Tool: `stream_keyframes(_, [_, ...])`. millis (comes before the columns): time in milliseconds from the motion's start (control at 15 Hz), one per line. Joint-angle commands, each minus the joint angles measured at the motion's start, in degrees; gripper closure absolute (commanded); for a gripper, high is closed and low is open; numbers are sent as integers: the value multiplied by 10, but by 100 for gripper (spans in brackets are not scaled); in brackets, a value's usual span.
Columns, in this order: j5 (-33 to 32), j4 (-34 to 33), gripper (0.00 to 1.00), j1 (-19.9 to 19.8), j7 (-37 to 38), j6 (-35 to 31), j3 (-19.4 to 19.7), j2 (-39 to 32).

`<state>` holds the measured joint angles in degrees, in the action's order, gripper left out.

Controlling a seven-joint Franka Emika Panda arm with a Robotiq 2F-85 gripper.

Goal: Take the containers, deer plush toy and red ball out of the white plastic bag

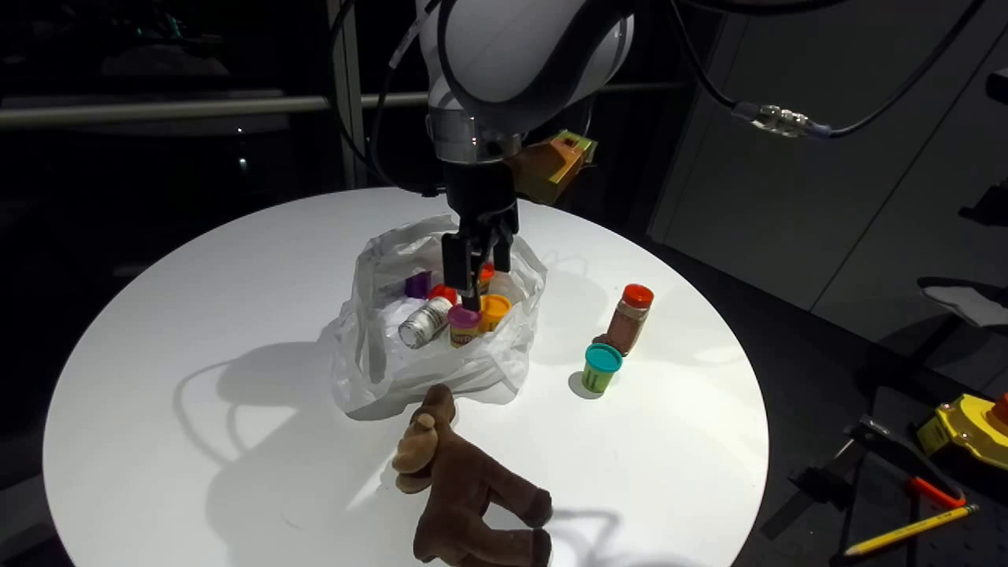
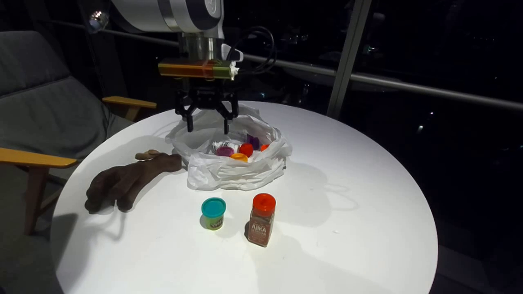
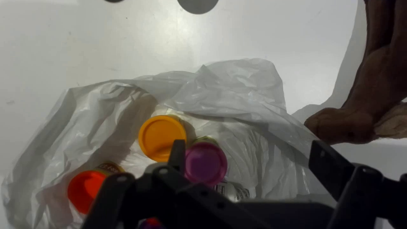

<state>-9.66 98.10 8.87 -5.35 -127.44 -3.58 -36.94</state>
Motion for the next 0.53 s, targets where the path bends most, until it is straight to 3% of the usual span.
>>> stream_keyframes(0, [19, -38, 0, -15, -23, 1, -15, -37])
stream_keyframes(467, [4, -63, 0, -11, -50, -7, -14, -85])
